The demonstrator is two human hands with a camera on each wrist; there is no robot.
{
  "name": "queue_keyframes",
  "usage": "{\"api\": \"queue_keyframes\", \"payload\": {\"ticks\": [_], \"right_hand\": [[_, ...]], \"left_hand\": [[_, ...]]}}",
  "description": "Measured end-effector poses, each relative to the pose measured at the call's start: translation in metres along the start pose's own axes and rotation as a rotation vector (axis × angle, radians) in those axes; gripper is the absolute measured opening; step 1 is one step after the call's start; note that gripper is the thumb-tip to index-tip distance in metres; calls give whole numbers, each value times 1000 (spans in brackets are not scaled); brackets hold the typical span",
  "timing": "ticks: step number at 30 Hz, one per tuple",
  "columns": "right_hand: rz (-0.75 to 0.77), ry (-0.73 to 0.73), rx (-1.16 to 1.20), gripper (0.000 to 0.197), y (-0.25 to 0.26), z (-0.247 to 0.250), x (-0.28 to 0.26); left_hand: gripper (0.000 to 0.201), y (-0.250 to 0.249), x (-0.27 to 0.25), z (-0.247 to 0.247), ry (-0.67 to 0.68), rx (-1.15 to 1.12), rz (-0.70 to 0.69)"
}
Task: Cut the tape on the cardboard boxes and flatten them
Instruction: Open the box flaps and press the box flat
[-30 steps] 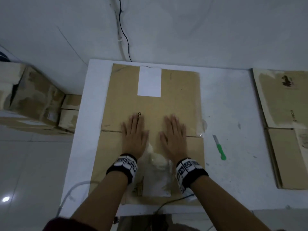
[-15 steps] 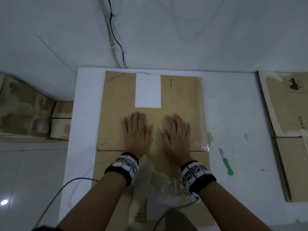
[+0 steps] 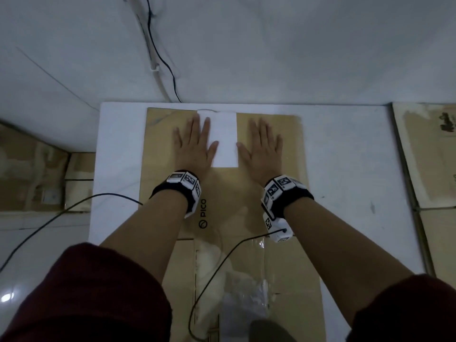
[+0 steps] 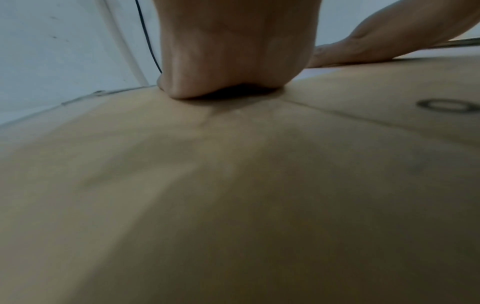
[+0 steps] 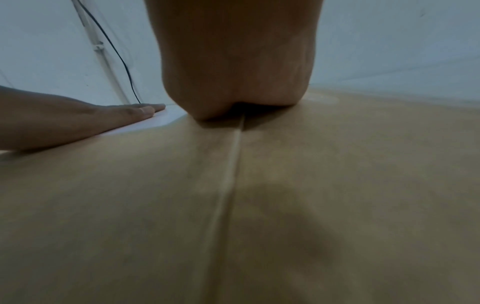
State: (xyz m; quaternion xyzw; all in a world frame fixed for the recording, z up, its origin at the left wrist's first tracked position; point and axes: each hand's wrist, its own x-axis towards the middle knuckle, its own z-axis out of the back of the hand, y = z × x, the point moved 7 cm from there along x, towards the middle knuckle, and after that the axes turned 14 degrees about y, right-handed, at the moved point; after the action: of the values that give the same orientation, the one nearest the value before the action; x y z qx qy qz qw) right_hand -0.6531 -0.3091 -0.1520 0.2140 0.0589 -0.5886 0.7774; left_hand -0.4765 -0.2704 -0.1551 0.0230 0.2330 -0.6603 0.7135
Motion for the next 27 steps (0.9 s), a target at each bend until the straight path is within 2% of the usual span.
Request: {"api": "queue_keyframes", "payload": {"ticks": [4, 7, 12, 15, 17, 27], "right_hand": [[16, 146, 55, 68, -4, 5, 8], [81, 181, 85, 66, -11, 8, -7], [86, 86, 142, 61, -27, -13, -110], [10, 56, 134, 59, -44, -32, -179], [-37, 44, 69, 60, -53, -43, -206], [-24, -23, 47, 60, -57, -50, -213]], "left_hand": [[66, 3, 6, 3, 74, -2, -4], [74, 7, -10, -2, 106, -41, -26], [68, 6, -110, -32, -10, -92, -57], [64, 8, -175, -54, -38, -111, -2], [64, 9, -203, -65, -52, -114, 52], [65, 12, -207, -77, -43, -86, 103]]}}
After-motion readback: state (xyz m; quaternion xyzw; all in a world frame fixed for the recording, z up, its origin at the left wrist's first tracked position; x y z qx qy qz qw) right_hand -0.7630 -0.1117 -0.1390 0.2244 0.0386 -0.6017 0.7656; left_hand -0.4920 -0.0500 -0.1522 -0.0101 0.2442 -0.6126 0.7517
